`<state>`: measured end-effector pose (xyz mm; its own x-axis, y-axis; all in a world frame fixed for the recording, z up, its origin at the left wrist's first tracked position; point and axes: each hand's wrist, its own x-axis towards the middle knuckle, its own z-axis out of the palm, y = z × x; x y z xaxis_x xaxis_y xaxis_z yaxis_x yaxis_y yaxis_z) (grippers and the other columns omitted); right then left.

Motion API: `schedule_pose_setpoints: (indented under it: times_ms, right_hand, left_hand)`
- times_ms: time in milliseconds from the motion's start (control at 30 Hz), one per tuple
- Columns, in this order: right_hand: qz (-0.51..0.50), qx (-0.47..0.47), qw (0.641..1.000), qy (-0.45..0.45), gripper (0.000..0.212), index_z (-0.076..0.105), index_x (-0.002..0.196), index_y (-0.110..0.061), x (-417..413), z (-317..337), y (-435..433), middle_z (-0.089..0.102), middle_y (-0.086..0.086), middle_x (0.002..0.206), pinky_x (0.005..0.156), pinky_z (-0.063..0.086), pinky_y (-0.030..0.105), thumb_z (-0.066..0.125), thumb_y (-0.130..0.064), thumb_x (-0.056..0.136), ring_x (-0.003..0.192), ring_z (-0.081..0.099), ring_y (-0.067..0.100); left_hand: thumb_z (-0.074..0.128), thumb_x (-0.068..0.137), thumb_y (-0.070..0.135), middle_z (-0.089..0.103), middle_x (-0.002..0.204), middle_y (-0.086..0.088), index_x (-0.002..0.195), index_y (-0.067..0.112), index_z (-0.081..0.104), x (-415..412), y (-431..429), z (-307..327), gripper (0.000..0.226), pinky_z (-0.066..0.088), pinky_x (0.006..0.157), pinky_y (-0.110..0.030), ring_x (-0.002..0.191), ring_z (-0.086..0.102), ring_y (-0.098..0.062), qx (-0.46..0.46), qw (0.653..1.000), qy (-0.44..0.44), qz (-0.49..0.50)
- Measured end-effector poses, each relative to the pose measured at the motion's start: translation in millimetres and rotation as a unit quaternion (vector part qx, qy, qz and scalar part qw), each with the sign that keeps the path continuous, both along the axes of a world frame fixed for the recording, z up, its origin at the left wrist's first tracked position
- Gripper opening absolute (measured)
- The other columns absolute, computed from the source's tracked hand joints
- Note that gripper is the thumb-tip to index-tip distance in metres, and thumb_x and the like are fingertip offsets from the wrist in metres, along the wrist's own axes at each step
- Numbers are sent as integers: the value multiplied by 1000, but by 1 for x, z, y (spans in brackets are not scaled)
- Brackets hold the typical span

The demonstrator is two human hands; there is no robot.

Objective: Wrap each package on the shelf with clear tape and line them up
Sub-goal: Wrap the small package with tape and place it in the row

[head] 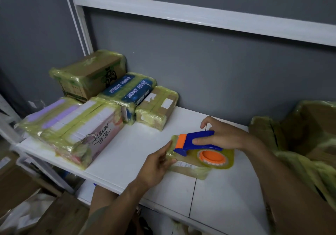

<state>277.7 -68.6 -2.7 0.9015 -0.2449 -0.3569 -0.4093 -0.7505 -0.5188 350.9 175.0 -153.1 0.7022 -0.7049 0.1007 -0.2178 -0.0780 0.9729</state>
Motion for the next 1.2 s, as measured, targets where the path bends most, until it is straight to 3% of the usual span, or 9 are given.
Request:
schedule_pose_setpoints:
  times_ms: [133, 233, 333, 400, 533, 733, 833, 1000, 1200]
  right_hand:
    - [43, 62, 995, -64, 77, 40, 116, -62, -7, -3, 16, 65, -12, 112, 84, 63, 36, 72, -90, 53, 96, 70, 9]
    - [18, 68, 982, -175, 48, 51, 115, -54, -6, -18, 31, 68, -17, 105, 75, 62, 27, 70, -75, 76, 95, 69, 5]
    - [-17, 76, 973, -218, 34, 60, 109, -45, -3, -28, 41, 69, -19, 105, 77, 63, 29, 70, -66, 85, 100, 67, 5]
    - [-2, 87, 973, -215, 37, 62, 109, -43, -3, -27, 40, 71, -20, 102, 79, 62, 29, 69, -69, 83, 99, 67, 2]
    - [67, 103, 977, -173, 71, 55, 120, -49, -8, -22, 38, 65, -25, 113, 74, 58, 18, 74, -83, 62, 108, 62, -3]
    - [19, 114, 971, -209, 60, 54, 117, -60, -10, -27, 33, 61, -28, 120, 77, 61, 21, 72, -79, 62, 113, 59, 1]
    - [38, 103, 974, -200, 64, 56, 124, -54, -8, -24, 31, 61, -27, 121, 78, 61, 23, 74, -76, 66, 113, 60, 3]
    - [36, 68, 976, -202, 70, 59, 128, -49, -15, -10, 15, 62, -31, 119, 77, 58, 19, 73, -77, 65, 112, 60, 0]
    - [33, 48, 983, -174, 58, 59, 133, -38, -23, -13, 10, 62, -24, 120, 72, 53, 12, 84, -49, 81, 114, 60, 7]
  left_hand:
    - [67, 98, 22, 64, 134, 15, 151, 36, 40, 20, 20, -3, 61, 49, 98, -17, 128, 59, -8, 7, 1000, -17, -4]
    - [67, 98, 29, 68, 127, 14, 154, 40, 37, 29, 34, -10, 64, 52, 98, -23, 120, 64, -9, 28, 999, -44, 8]
    - [64, 99, 42, 68, 126, 15, 155, 47, 29, 35, 39, -14, 67, 53, 97, -26, 115, 66, -9, 60, 994, -95, 1]
    - [63, 99, 43, 65, 131, 16, 156, 45, 30, 38, 38, -14, 66, 53, 98, -26, 119, 64, -9, 63, 992, -107, -13]
    - [75, 91, 46, 64, 133, 18, 146, 43, 49, 47, 38, -18, 61, 53, 100, -30, 121, 63, -7, 62, 989, -131, -14]
    - [88, 75, 49, 73, 117, 17, 134, 41, 63, 48, 28, -26, 65, 59, 94, -38, 109, 70, -13, 46, 993, -101, 37]
    - [88, 75, 49, 73, 116, 17, 133, 40, 64, 49, 28, -27, 64, 58, 95, -39, 108, 71, -13, 53, 994, -90, 32]
    - [90, 66, 58, 72, 118, 21, 129, 56, 61, 47, 27, -26, 70, 55, 98, -29, 108, 70, -3, 44, 995, -69, 60]
    - [83, 63, 73, 73, 103, 25, 130, 66, 53, 48, 30, -22, 74, 57, 88, -23, 83, 68, 5, 90, 989, -103, 61]
